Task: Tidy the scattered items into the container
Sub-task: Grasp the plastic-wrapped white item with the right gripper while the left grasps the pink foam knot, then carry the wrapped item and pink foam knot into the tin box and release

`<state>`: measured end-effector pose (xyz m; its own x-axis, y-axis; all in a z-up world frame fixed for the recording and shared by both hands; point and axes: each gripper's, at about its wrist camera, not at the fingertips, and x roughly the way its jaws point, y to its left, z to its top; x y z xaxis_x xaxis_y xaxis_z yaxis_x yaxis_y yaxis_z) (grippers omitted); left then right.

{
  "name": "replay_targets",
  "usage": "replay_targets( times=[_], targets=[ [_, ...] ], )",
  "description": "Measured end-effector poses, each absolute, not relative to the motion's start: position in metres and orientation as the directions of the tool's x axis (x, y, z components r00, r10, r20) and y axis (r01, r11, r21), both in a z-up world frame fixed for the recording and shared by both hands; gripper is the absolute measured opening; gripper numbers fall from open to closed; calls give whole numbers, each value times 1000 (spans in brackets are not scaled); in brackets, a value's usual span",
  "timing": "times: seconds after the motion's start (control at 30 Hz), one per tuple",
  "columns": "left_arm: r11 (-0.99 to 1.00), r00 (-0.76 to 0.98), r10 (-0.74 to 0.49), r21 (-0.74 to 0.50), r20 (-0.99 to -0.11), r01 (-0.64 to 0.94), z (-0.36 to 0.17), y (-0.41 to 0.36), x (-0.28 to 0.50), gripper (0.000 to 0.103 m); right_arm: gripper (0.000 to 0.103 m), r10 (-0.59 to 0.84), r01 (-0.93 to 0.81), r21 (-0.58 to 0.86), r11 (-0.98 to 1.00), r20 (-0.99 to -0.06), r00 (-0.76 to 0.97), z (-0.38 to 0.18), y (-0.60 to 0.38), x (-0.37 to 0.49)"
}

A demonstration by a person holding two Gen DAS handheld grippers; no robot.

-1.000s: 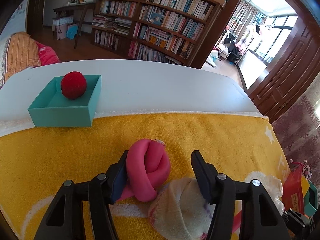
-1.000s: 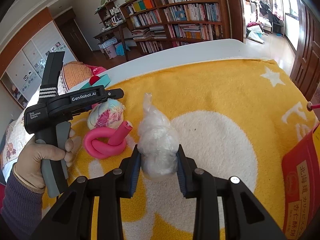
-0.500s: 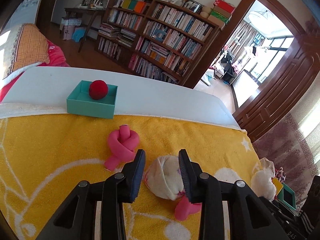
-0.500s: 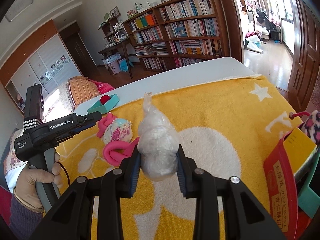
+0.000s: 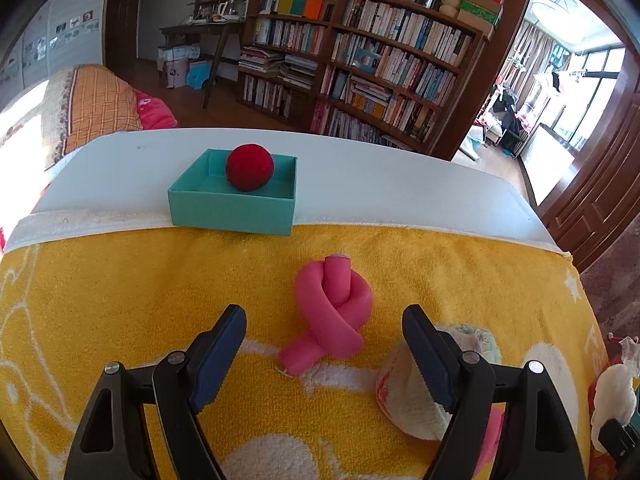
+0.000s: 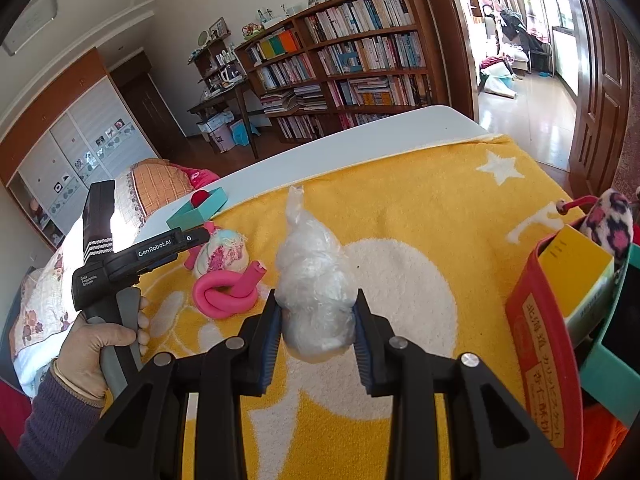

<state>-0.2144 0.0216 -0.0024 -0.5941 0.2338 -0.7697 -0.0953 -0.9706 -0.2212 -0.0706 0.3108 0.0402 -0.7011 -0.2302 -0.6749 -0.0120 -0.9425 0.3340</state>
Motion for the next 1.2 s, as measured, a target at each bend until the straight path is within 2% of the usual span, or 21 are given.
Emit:
replay_targets(
  times=[0.23, 0.3, 0.33, 0.4, 0.6, 0.83, 1.2],
  targets=[
    [-972, -567, 235, -199, -790, -126, -15, 28, -234, 81, 36, -223, -28, 332, -943, -692, -686, 30, 317, -74],
    [-973, -565, 230, -183, -792, -138, -14, 27, -235, 66, 36, -224, -34, 338, -941, -691, -687, 30, 319, -74],
    [-970, -563, 244, -194, -790, -148, -14, 26, -234, 62, 36, -224, -35, 340, -940, -689, -689, 30, 318, -72],
    [-961, -553, 278, -223, -785, -165, -12, 23, -230, 46, 36, -224, -33, 340, -940, -684, -694, 32, 318, -69],
    [-958, -586, 285, -236, -759, -160, 5, 10, -207, 46, 36, -220, -25, 344, -939, -654, -724, 45, 317, -59],
    [-947, -645, 320, -262, -694, -187, 53, 2, -168, 46, 36, -224, -21, 366, -930, -611, -759, 62, 324, -45],
    [-836, -580, 547, -354, -603, -420, 105, 96, -100, 46, 36, -139, -82, 357, -931, -553, -822, 96, 375, 24]
  ],
)
